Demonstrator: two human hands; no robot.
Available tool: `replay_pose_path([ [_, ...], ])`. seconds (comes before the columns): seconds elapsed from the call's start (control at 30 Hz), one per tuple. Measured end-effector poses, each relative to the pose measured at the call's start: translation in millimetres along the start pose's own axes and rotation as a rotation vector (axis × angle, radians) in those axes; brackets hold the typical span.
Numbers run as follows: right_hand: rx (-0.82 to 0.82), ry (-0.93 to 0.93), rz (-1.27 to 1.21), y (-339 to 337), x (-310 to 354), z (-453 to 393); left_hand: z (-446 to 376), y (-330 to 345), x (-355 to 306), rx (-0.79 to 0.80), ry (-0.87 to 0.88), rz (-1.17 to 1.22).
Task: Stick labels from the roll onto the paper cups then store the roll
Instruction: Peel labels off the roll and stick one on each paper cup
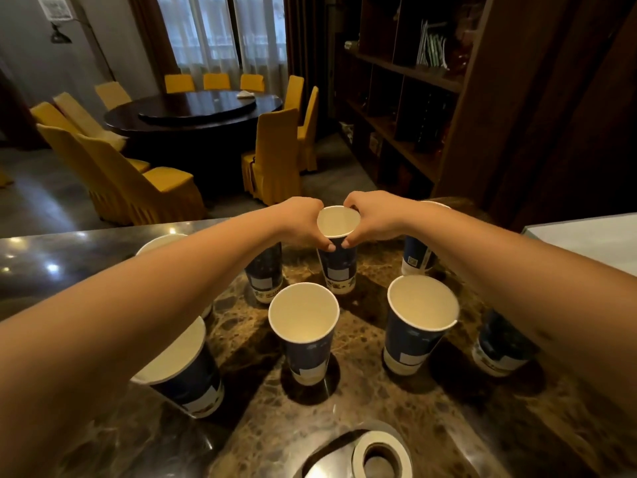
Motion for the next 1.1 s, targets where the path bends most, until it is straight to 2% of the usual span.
replay_pose_path([
  [0.5,0.056,0.000,0.072,27,-9,-14,-11,20,2,0.093,-0.090,-0.153],
  [0.63,0.119,0.029,0.087,31,-10,-13,-8,20,-3,0.092,-0.097,-0.188],
  [0.8,0.066,0.054,0.072,16,-8,14,17,-3,-13,0.007,-0.106,-0.215],
  [0.9,-0.037,-0.010,0.097,-1,11,62,62,-27,-29,-0.089,-0.019,-0.120],
  [1.03,-0.292,-0.213,0.170,-13,58,159,152,-37,-65,-0.241,0.207,0.041],
  [1.1,-0.296,-0.308,0.099,4,74,199,193,-21,-80,-0.252,0.302,0.150],
])
Point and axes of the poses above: each hand's wrist, its own z-axis away from the middle knuckle, its own y-axis out of the palm, x = y × z, the point moved 10 cm from there along -z, towards the middle knuckle, and after that the axes turned 14 degrees about x, right-handed, at the moved point
